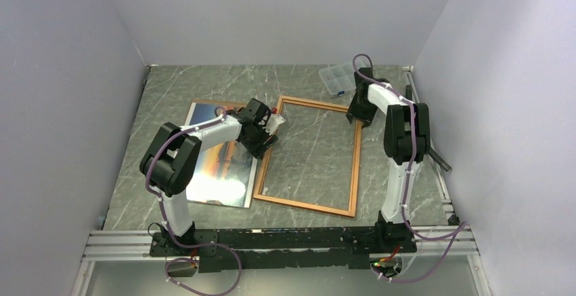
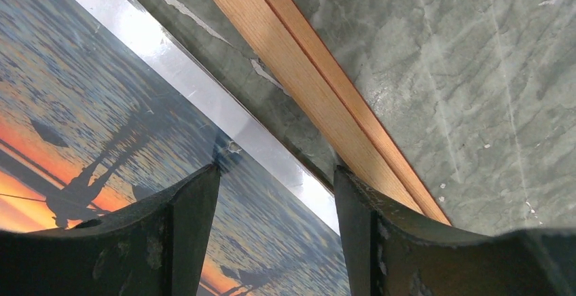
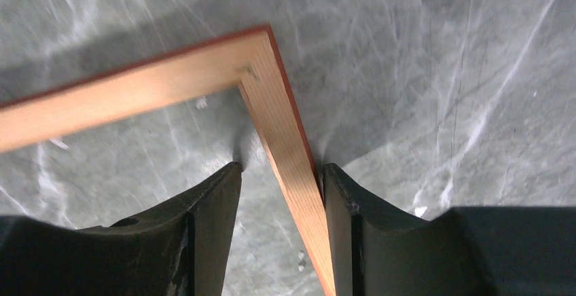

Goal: Put the photo into the frame

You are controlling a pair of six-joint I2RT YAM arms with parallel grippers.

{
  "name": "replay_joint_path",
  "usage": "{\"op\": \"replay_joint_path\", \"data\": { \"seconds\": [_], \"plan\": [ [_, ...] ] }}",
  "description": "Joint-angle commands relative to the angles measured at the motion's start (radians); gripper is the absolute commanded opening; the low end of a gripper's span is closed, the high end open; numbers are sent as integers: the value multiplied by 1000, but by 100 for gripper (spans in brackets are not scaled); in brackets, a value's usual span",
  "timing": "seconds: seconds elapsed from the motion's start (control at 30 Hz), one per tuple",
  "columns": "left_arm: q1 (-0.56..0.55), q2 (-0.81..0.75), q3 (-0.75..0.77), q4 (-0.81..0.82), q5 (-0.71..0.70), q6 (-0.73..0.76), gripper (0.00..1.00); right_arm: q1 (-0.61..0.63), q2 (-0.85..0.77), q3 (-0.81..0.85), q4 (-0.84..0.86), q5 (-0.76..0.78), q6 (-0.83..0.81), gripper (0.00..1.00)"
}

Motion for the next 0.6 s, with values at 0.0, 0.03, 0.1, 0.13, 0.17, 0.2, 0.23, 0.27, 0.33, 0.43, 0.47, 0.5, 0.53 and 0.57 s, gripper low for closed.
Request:
{"op": "replay_joint_path", "data": {
  "seconds": [0.0, 0.03, 0.1, 0.13, 0.17, 0.2, 0.23, 0.27, 0.33, 0.43, 0.47, 0.5, 0.53, 0.57],
  "plan": [
    [-7, 10, 25, -35, 65, -7, 68, -8, 52, 94, -7, 80, -6, 53],
    [-7, 14, 32, -38, 73, -10, 69, -11, 58, 113, -11, 83, -3, 53],
    [-7, 22, 53, -47, 89, -24, 69, -11, 64, 157, -21, 89, 5, 54],
    [-7, 25, 62, -52, 99, -30, 69, -11, 64, 171, -21, 89, 4, 55],
    [-7, 27, 70, -57, 107, -35, 69, -11, 63, 182, -27, 91, 5, 56],
    [-6, 29, 75, -59, 114, -39, 69, -10, 60, 192, -31, 90, 7, 57],
    [-7, 27, 81, -62, 123, -42, 69, -8, 53, 191, -30, 92, 8, 59],
    [-7, 25, 81, -64, 129, -45, 69, -7, 44, 181, -21, 89, 8, 61],
    [-7, 11, 79, -61, 145, -48, 69, -6, 14, 147, 1, 77, 7, 65],
    [-7, 2, 80, -69, 167, -58, 69, 14, -35, 106, 5, 94, 14, 69],
    [-6, -1, 91, -84, 174, -64, 69, 28, -54, 97, -2, 111, 15, 71],
    [-2, -4, 106, -103, 175, -70, 69, 45, -82, 85, -5, 125, 19, 73],
    [8, -13, 121, -127, 177, -74, 69, 64, -116, 65, -1, 133, 20, 74],
    [26, -27, 140, -150, 179, -76, 69, 88, -154, 32, 5, 142, 27, 75]
  ]
}}
